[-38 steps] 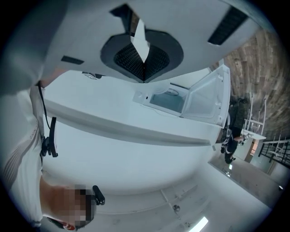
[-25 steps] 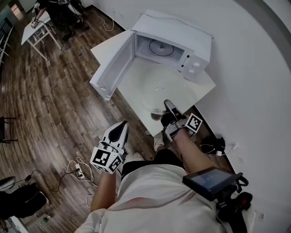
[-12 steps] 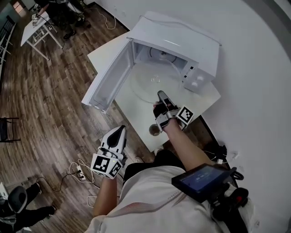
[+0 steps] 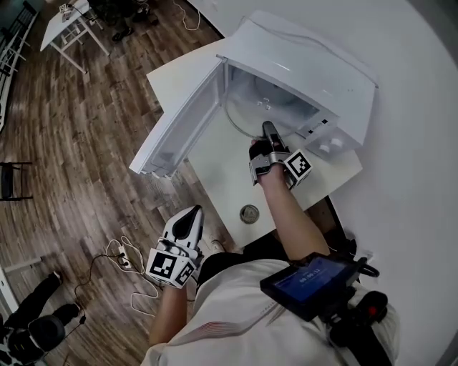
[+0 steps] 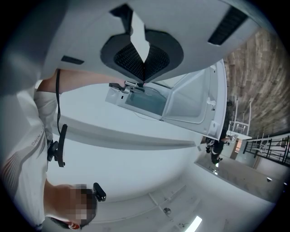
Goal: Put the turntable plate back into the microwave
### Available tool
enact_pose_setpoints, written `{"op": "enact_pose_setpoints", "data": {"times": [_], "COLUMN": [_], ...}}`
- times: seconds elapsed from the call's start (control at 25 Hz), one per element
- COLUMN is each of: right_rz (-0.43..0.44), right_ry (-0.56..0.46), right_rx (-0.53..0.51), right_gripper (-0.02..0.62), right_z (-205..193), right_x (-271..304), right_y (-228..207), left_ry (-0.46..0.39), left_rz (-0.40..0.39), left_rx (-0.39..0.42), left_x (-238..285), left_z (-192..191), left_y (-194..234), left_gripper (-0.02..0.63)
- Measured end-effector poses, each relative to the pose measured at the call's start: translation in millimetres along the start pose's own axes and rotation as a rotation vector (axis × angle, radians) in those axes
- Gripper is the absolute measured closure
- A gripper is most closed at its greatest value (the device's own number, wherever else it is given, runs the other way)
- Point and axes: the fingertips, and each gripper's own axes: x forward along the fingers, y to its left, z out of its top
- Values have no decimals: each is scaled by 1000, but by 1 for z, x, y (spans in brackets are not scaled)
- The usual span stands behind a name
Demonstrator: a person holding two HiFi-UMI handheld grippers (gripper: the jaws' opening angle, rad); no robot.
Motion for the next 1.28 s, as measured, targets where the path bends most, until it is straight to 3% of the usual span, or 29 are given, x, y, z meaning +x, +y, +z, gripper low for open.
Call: {"op": "enact_pose_setpoints", "data": {"times": [0.44, 1.0, 1.28], "right_rz": [-18, -127, -175], "right_ry": [-136, -313, -307], "right_rx": [11, 47, 47], "right_gripper": [566, 566, 566], "right_z": [43, 72, 75], "right_x": [61, 92, 100], "right_y": [-39, -30, -30], "left_ry": [9, 41, 46], "left_rz": [26, 26, 38], "left_rx": [-20, -43, -54], "left_x": [24, 22, 20], "left_z": [-16, -11, -14], "left_y": [18, 21, 24], "left_gripper": [595, 595, 595]}}
